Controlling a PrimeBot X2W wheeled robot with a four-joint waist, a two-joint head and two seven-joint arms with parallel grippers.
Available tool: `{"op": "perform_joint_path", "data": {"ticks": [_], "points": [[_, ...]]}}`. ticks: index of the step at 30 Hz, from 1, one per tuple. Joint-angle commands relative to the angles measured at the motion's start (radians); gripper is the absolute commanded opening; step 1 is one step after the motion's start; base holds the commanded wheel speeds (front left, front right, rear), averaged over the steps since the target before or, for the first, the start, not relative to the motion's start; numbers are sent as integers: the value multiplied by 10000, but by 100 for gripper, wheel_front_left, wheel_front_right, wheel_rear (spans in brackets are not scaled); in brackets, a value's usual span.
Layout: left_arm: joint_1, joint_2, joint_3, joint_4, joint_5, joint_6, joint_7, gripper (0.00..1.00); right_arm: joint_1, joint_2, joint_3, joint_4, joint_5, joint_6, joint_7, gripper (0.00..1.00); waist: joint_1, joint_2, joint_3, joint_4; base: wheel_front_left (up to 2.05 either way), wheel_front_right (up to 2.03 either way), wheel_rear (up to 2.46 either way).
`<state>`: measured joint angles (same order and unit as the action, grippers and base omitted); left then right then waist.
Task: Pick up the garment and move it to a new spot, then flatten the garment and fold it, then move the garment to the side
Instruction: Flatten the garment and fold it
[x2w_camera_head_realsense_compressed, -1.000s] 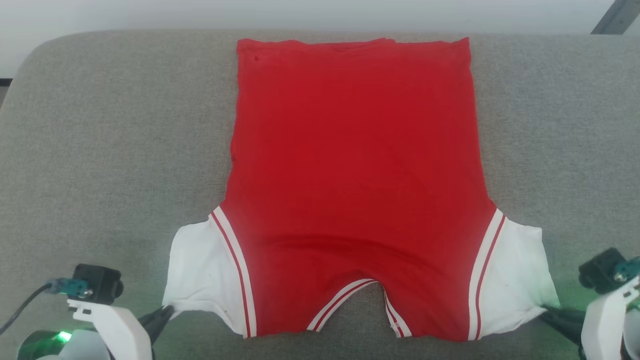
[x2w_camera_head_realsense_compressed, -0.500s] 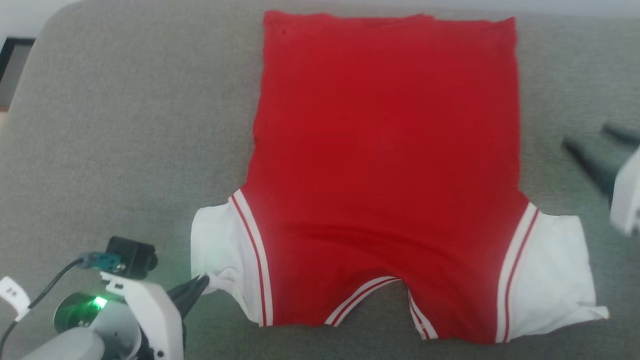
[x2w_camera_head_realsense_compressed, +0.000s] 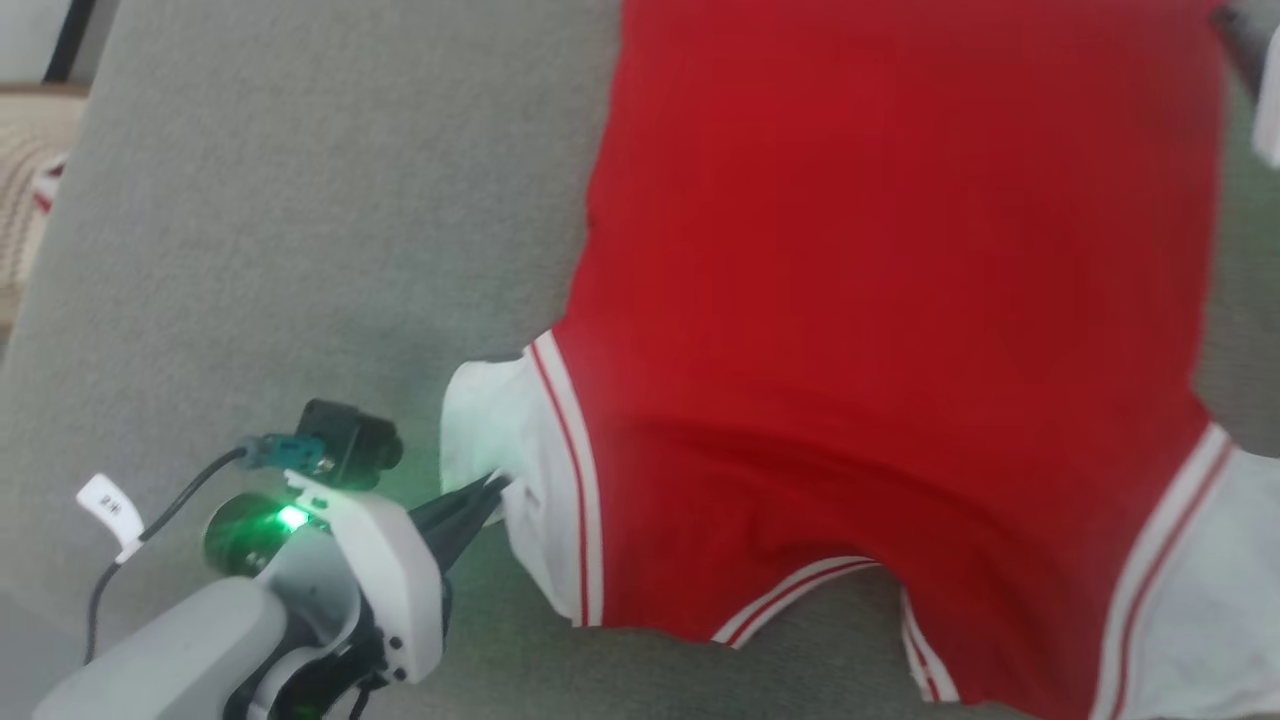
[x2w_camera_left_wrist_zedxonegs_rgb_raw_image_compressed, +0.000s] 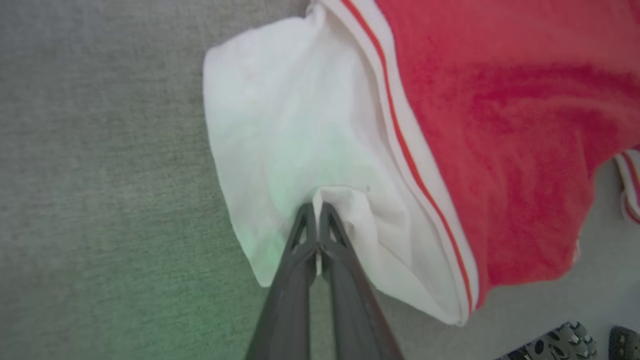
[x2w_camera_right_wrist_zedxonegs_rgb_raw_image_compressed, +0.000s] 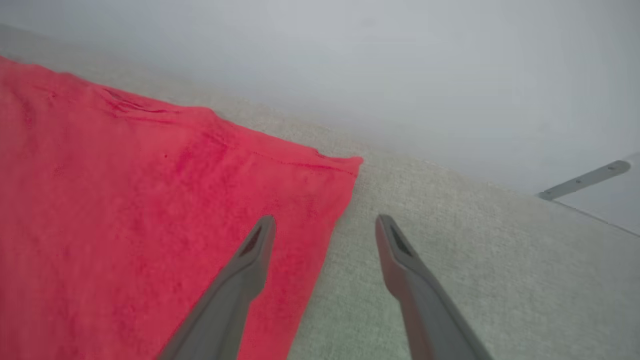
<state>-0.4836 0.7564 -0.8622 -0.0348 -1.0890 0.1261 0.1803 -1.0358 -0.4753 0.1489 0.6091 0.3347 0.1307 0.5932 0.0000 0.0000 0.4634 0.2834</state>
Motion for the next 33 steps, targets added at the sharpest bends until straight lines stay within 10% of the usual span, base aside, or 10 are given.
{"op": "perform_joint_path", "data": {"ticks": [1,14,15,16,17,33], "points": [[-180,-87,-33,82,189,-62,-49,0,-244,8,-74,263,-103,0,25,100,0,0,332,337,0,0,0],[-716,-1015,-260,1225,253,-750,-328,0,-2038,323,-1242,4786,-1541,-9,2341,100,0,0,1027,1101,0,0,0],[-728,-1034,-266,1316,238,-784,-347,0,-2035,356,-1293,5002,-1636,-6,2529,76,0,0,1038,1102,0,0,0],[-748,-1055,-271,1394,225,-803,-361,0,-2037,363,-1288,5142,-1766,-7,2618,11,0,0,1040,1096,0,0,0],[-770,-1075,-273,1473,215,-840,-360,0,-2031,356,-1236,5203,-1915,-9,2665,0,0,0,1033,1083,0,0,0],[-561,-304,107,1706,-19,-778,-397,0,-1586,939,303,3792,-891,-6,2289,0,0,0,-90,-357,0,0,0]]}}
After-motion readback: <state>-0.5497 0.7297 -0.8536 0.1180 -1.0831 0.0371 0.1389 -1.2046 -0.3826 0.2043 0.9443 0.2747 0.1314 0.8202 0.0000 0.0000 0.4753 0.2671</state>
